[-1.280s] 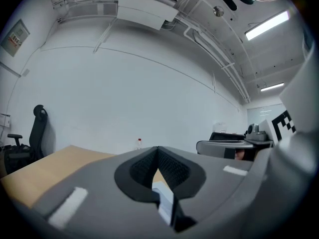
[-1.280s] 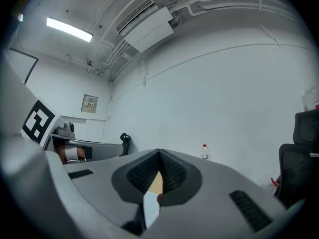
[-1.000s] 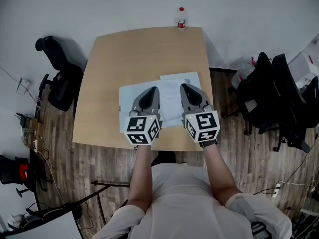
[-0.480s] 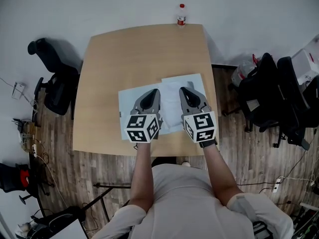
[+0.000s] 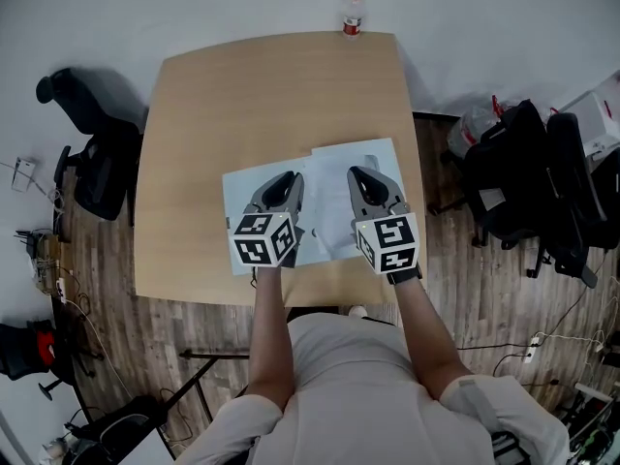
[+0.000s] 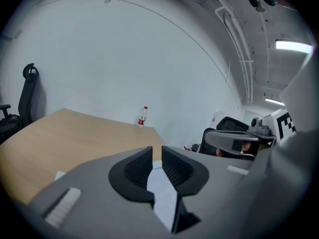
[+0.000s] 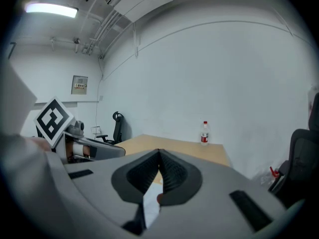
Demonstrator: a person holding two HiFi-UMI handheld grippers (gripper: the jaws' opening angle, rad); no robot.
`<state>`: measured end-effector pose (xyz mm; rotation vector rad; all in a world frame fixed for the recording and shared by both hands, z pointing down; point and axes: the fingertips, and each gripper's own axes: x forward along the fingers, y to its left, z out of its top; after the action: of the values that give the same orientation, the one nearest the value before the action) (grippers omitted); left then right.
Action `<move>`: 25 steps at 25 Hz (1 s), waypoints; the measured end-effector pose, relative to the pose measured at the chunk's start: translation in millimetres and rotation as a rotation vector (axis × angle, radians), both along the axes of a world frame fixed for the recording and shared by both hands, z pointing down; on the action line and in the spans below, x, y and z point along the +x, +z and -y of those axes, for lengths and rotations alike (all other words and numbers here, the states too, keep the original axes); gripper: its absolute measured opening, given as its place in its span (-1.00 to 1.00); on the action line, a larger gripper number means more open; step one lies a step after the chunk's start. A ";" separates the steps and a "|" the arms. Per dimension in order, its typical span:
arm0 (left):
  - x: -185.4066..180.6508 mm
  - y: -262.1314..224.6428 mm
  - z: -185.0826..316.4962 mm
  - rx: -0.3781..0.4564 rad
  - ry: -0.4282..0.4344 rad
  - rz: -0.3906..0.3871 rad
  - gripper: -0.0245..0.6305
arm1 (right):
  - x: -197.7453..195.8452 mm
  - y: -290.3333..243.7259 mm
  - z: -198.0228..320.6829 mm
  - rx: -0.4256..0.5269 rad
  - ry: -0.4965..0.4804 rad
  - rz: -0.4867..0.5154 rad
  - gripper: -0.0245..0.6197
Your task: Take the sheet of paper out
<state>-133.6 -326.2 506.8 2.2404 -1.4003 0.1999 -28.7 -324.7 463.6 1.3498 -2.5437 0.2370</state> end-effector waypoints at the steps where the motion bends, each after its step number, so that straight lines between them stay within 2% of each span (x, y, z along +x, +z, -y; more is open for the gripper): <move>1: -1.1 7.9 1.2 -0.020 0.003 -0.001 -0.73 | 0.2 3.2 1.8 -0.007 0.001 -0.002 -0.89; 8: -5.0 63.6 7.3 -0.163 0.022 -0.039 -0.67 | 2.1 23.4 14.7 -0.054 0.013 -0.012 -0.89; 14: -0.9 89.6 13.1 -0.234 0.051 -0.066 -0.60 | 6.9 36.8 25.9 -0.086 0.023 -0.018 -0.89; 20: 17.3 121.8 4.9 -0.358 0.144 -0.129 -0.44 | 13.6 51.5 33.9 -0.115 0.029 -0.010 -0.89; 25: 21.1 151.9 -3.6 -0.439 0.177 -0.083 -0.35 | 10.3 60.9 38.7 -0.139 0.017 -0.012 -0.89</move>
<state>-112.5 -322.6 658.7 1.9756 -0.9983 0.4248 -18.4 -363.4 524.5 1.3176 -2.4565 0.3999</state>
